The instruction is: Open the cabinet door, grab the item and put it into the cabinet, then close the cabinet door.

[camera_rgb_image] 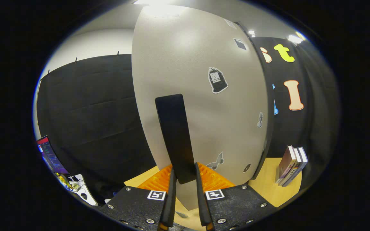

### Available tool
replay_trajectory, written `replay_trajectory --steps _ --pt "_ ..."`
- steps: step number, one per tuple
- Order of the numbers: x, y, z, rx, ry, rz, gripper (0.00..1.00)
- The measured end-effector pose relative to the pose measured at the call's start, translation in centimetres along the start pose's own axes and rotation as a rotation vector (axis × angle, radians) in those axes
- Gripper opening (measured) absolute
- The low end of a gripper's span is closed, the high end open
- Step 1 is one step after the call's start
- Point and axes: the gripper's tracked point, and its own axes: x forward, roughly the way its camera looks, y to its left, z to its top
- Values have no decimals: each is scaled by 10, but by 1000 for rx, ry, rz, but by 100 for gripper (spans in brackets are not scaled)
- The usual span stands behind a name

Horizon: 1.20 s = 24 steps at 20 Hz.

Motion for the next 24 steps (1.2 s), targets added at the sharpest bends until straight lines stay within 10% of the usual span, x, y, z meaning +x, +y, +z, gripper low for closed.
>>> replay_trajectory --steps 16,19,24 --pt "-34 -33 -3 56 -34 -141 31" --pt "-35 -41 -4 91 -52 -180 40" --pt "-40 -45 -5 174 -78 -236 90"
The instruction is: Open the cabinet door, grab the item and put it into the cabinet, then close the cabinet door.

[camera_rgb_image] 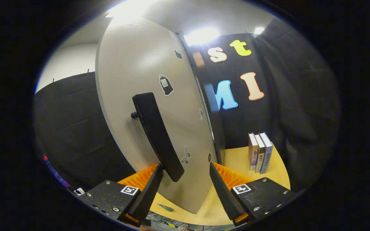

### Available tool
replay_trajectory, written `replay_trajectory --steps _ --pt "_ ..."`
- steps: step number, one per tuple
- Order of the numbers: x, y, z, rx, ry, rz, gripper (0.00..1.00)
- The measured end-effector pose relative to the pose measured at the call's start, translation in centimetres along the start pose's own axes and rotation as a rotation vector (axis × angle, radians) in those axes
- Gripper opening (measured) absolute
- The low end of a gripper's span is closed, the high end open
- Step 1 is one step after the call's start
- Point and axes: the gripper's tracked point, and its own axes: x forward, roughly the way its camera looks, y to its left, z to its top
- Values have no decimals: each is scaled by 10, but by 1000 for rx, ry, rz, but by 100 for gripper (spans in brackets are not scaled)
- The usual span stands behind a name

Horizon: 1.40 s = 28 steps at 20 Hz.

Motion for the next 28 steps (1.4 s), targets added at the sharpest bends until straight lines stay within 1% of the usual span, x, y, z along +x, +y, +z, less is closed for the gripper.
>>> replay_trajectory --steps 3,5,6,7,11,14,17,20,23,26,28 --pt "-1 -18 7 -111 -46 -73 98" --pt "-5 -31 13 -193 -84 -132 98" --pt "-9 -35 14 -212 -99 -158 95" --pt "-10 -36 13 -210 -106 -175 95" --pt "-12 -39 7 -115 -115 -199 95" --pt "-17 -43 5 -130 -149 -262 95" --pt "-25 -41 -3 -124 -215 -326 95" --pt "-42 -32 -23 -94 -298 -383 95" --pt "-41 -22 -53 -75 -347 -437 95" --pt "-30 1 -109 -103 -328 -472 95" --pt "-13 27 -156 -120 -313 -470 95"
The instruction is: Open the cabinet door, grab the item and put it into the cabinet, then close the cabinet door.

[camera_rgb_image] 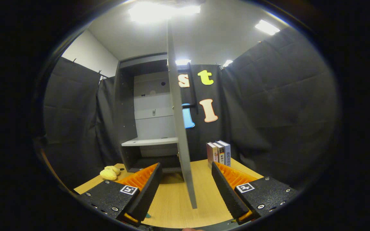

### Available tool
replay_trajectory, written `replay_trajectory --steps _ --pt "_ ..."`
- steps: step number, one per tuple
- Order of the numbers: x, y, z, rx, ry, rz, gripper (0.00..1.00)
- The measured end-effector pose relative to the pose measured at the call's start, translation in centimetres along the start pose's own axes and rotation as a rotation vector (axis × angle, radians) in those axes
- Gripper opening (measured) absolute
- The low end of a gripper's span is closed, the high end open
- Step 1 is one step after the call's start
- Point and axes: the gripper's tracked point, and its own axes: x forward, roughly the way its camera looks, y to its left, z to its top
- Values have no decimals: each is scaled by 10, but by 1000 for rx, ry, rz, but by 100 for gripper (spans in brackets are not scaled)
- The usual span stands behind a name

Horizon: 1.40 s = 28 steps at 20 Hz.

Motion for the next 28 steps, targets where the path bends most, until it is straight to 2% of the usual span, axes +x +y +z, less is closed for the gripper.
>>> replay_trajectory --steps 4,7,13,18,24,25,27,28 --pt "-6 78 -84 -59 36 59 95" --pt "11 118 -136 -47 69 109 96" --pt "36 148 -226 -58 181 127 95" --pt "44 155 -250 -58 203 128 96" --pt "52 163 -317 -80 314 99 95" --pt "52 166 -325 -91 339 114 95" --pt "51 176 -330 -90 356 175 79" --pt "47 179 -325 -101 366 191 62"
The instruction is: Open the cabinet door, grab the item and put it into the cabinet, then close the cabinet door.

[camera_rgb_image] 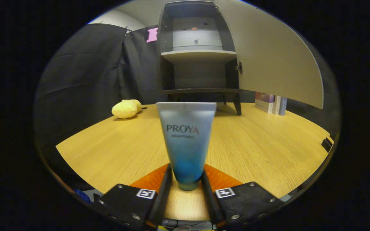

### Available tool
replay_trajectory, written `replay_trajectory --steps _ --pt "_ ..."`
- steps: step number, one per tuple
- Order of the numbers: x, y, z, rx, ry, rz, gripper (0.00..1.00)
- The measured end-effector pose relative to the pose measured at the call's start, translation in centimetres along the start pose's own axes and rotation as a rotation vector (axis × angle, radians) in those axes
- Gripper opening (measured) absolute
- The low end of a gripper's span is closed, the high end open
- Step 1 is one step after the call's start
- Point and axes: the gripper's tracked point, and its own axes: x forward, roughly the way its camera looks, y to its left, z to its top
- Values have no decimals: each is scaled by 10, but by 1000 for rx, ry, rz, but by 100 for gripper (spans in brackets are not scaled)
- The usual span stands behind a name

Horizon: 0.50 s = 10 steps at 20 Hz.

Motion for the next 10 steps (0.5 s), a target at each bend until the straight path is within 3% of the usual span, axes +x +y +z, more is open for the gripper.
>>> replay_trajectory --steps 1,10 --pt "-4 -2 2 -12 11 0 44" --pt "-7 -43 82 -9 7 -39 43"
